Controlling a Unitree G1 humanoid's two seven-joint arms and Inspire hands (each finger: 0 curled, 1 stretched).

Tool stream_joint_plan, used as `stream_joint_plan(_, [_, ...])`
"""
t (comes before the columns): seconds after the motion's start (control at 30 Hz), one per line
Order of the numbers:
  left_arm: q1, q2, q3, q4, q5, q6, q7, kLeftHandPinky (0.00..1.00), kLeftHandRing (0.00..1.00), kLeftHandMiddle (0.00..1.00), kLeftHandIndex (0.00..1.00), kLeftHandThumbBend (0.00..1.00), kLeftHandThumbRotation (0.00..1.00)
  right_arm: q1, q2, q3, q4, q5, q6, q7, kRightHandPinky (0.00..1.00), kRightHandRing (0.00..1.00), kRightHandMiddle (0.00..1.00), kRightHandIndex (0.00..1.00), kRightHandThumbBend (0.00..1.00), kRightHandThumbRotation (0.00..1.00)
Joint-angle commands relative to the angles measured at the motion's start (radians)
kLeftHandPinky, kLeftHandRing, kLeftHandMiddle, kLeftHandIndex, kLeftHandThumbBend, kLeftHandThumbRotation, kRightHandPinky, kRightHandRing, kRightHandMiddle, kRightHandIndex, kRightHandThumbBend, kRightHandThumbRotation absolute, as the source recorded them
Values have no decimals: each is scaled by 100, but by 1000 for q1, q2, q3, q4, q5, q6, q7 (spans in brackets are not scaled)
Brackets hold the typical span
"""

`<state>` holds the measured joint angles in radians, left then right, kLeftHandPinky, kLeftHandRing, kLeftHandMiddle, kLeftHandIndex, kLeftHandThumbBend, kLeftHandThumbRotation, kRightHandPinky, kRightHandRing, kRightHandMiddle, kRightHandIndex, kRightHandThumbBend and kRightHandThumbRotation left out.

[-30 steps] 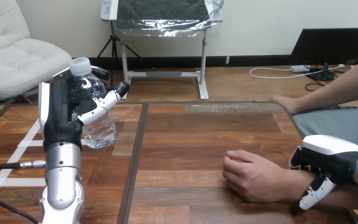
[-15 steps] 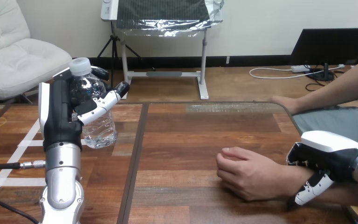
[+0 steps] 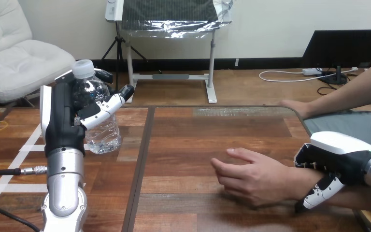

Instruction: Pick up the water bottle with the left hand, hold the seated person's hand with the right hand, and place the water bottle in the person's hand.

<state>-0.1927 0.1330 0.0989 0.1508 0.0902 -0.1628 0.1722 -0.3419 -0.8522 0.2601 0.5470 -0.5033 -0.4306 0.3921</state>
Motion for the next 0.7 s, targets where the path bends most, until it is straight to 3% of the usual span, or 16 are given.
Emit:
stream_joint_plan(0.0, [-36, -3, 9, -36, 1, -25, 7, 26, 31, 37, 43, 62, 0, 2, 20, -18, 19, 15, 17, -17, 22, 27, 35, 36, 78, 24])
stream_joint_plan(0.37, [-38, -3, 8, -34, 3, -28, 6, 26, 31, 37, 43, 62, 0, 8, 13, -31, -11, 35, 28, -17, 25, 29, 36, 38, 78, 21])
stream_joint_plan(0.67, [-42, -5, 9, -30, -6, -25, 1, 26, 31, 37, 43, 62, 0, 7, 7, -50, -27, 81, 19, 0, 25, 30, 37, 38, 78, 18])
